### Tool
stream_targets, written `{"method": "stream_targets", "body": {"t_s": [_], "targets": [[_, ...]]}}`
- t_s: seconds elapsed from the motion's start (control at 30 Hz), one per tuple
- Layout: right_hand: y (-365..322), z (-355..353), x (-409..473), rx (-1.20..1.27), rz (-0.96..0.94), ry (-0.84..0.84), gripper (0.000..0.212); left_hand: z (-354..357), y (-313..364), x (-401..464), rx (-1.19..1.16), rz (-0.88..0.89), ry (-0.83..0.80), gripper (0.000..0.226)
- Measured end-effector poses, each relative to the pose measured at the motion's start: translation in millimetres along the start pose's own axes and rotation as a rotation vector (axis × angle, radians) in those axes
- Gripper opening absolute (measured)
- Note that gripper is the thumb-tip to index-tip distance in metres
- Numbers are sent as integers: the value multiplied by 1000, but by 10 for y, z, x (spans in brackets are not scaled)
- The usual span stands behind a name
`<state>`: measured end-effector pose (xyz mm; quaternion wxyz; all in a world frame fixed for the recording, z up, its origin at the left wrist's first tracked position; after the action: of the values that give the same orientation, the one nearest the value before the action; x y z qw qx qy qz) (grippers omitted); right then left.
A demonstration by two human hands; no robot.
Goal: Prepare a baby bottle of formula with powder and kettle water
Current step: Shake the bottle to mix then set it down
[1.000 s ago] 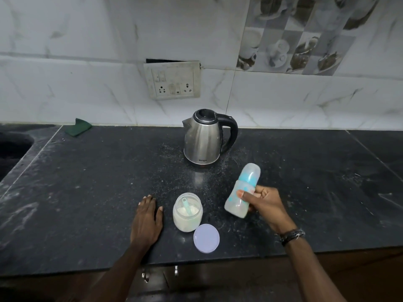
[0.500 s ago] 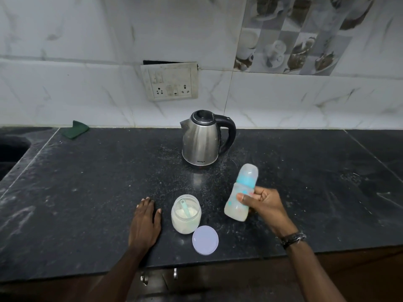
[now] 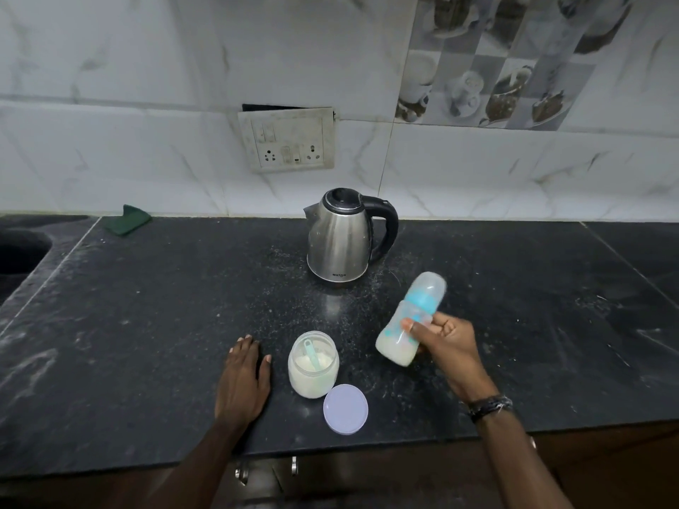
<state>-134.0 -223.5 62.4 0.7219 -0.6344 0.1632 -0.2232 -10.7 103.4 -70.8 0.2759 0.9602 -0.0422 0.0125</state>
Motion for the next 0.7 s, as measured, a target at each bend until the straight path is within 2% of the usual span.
{"method": "stream_targets", "body": {"t_s": [0.07,0.1,0.2,0.23,0.33,0.37,0.43,0.47,0.57,0.6,0.7], "targets": [[-6,-125,20,112,-20,156,9,22,3,-3,7,-12,-12,56],[6,-145,26,112,-9,176,12,31,-1,-8,12,-17,-17,56],[20,39,-8,-27,-14,-56,24,3,-6,4,3,-7,2,55],[8,22,-11,-1,-39,-41,25,-2,-5,10,2,-4,4,55],[-27,-170,25,105,-48,167,37,33,-8,2,9,-14,-14,55],[-15,-143,31,47,-22,124,37,34,-11,-4,11,-13,-13,55],[27,24,-7,-41,15,-79,36,12,-10,4,2,-8,-1,55],[36,35,-10,-31,14,-87,30,8,-9,8,-2,-7,0,55],[42,-216,43,59,-27,198,12,44,-21,12,2,-18,-15,54],[52,-207,51,27,-5,200,12,46,-20,7,4,-21,-17,54],[122,35,-4,-74,33,-57,16,12,-5,9,-6,-10,2,55]]}}
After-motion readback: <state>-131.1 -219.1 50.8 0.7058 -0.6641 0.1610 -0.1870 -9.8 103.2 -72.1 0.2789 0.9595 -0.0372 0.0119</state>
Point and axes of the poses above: each hand's wrist, its own x-axis towards the middle knuckle, its own z-axis out of the palm, y = z × x, the point moved 9 cm from there along x, towards the middle knuckle, and after that the axes turned 11 degrees about -z, right-handed, at the moved point
